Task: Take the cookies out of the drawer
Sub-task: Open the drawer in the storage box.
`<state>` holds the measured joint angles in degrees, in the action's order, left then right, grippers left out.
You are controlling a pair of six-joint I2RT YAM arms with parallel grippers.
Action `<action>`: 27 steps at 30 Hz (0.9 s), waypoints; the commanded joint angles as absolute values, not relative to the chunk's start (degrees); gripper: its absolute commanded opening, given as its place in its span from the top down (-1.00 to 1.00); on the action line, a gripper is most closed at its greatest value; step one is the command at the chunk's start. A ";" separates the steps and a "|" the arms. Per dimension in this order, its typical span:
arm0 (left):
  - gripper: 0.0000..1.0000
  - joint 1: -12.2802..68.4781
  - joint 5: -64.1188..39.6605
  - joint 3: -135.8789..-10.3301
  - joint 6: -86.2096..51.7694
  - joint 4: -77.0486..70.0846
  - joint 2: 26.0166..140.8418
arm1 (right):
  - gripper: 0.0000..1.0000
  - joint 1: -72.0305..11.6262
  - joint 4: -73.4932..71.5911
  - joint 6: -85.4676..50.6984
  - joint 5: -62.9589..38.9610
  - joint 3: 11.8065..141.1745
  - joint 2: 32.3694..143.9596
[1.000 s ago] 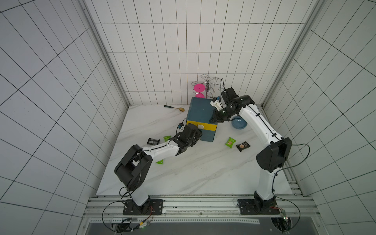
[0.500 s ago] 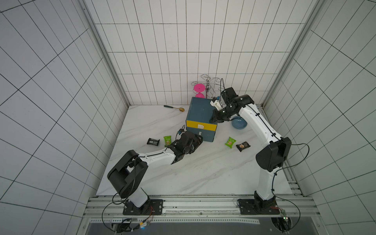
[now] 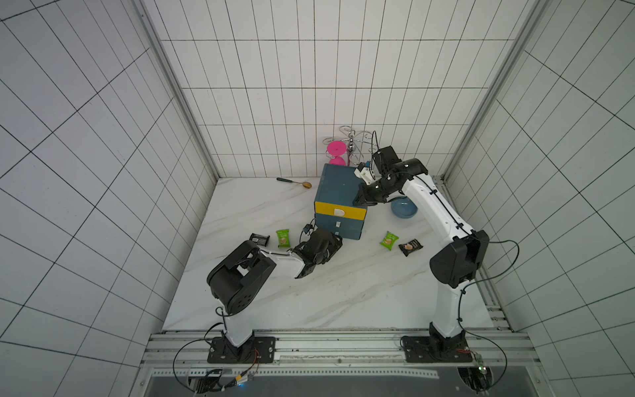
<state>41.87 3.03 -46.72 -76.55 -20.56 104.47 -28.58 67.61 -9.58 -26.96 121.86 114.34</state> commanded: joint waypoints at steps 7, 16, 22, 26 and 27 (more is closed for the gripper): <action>-0.12 39.39 5.53 -51.52 -78.55 -27.66 110.36 | 0.95 -28.19 81.74 -7.91 -23.13 118.28 120.76; 0.12 38.66 6.05 -54.40 -79.33 -28.91 114.60 | 0.95 -27.58 81.74 -7.48 -23.71 117.73 121.03; 0.27 37.80 7.53 -54.97 -79.69 -27.61 113.92 | 0.95 -27.51 81.66 -7.34 -23.46 117.38 121.03; 0.39 37.78 8.25 -55.99 -78.75 -25.58 112.90 | 0.95 -27.42 81.67 -7.29 -23.52 117.40 120.93; 0.42 37.72 8.48 -56.08 -78.53 -25.13 112.62 | 0.95 -27.42 81.65 -7.29 -23.46 117.31 120.94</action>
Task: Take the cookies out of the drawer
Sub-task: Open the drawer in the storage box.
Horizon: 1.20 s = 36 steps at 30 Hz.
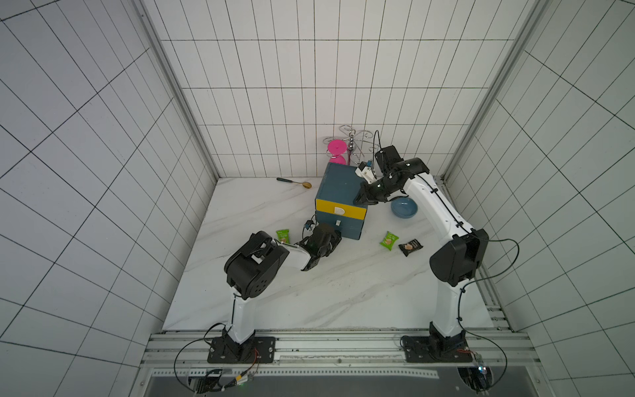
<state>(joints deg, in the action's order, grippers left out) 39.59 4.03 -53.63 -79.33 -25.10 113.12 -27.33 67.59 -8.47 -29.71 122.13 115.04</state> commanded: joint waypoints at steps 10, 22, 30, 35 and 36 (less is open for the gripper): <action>0.95 37.61 9.46 -55.73 -77.50 -21.97 109.63 | 0.95 -27.42 81.73 -7.30 -23.37 116.90 120.38; 1.00 38.78 7.86 -50.44 -77.05 -23.13 103.70 | 0.95 -27.42 82.18 -7.56 -22.96 117.17 119.65; 1.00 41.43 8.53 -40.21 -79.67 -24.36 95.89 | 0.96 -27.42 82.87 -8.16 -23.16 117.18 119.19; 1.00 42.40 9.30 -35.26 -81.30 -24.26 91.20 | 0.97 -27.69 82.97 -8.87 -23.33 116.24 118.18; 1.00 42.67 9.36 -34.46 -81.34 -23.83 90.15 | 0.97 -27.81 83.08 -8.96 -23.34 116.15 118.00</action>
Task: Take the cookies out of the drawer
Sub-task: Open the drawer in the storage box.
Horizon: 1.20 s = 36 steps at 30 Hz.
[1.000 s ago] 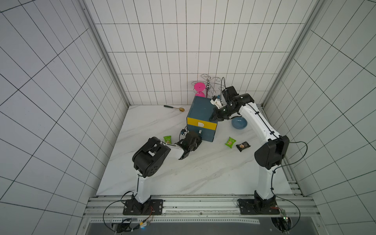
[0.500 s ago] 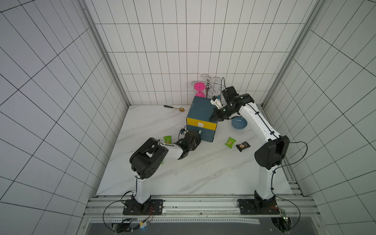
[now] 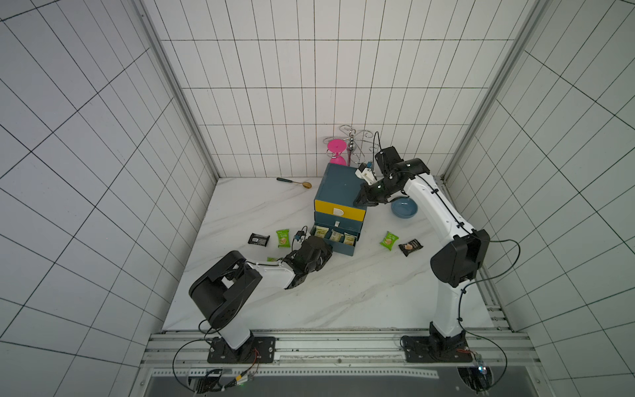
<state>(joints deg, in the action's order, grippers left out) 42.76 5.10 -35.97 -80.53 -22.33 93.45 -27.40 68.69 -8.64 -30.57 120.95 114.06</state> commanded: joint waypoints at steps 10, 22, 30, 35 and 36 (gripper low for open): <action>1.00 46.40 12.08 -26.82 -83.50 -19.27 79.72 | 0.98 -28.12 83.25 -9.49 -23.12 115.71 117.17; 1.00 48.78 12.38 -22.79 -84.73 -18.86 77.90 | 0.97 -28.23 83.07 -9.32 -23.09 115.49 116.96; 1.00 49.48 12.10 -22.48 -85.24 -19.95 79.51 | 0.97 -28.30 83.07 -9.05 -23.03 115.91 117.33; 0.14 49.44 11.23 -22.15 -84.27 -19.45 78.78 | 0.96 -28.25 83.07 -8.96 -22.73 116.02 117.33; 0.05 49.27 11.59 -22.29 -83.77 -18.19 77.71 | 0.95 -28.29 82.97 -9.04 -22.80 116.10 117.33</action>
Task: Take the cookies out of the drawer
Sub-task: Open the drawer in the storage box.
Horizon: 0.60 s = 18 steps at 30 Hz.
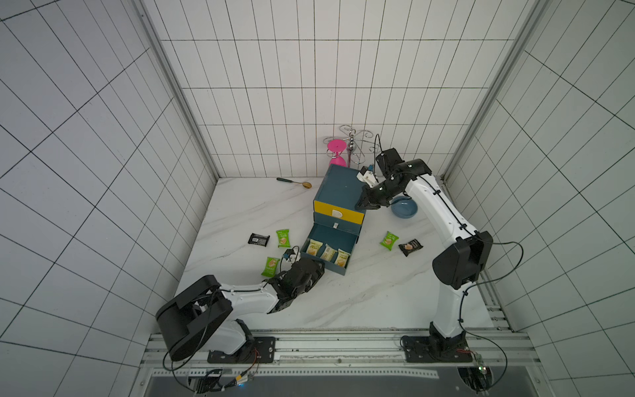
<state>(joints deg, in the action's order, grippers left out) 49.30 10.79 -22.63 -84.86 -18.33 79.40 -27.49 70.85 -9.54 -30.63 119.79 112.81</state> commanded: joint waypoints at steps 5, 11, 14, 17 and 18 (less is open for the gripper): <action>-0.18 46.20 10.23 -25.57 -78.20 -4.91 68.03 | 0.84 -28.26 82.89 -9.23 -23.13 117.38 117.16; -0.63 42.36 11.04 -35.09 -64.69 17.69 53.16 | 0.52 -28.21 82.62 -9.88 -23.44 121.67 116.78; -0.65 38.11 2.46 -43.45 -54.56 26.90 53.30 | 0.35 -28.04 82.55 -10.54 -22.92 124.85 116.85; -0.65 37.50 -2.85 -52.76 -44.29 36.16 56.73 | 0.19 -27.73 82.49 -11.37 -22.23 128.08 116.89; -0.65 37.49 -4.35 -55.29 -41.57 38.94 57.91 | 0.15 -27.59 82.39 -11.58 -22.02 129.01 116.76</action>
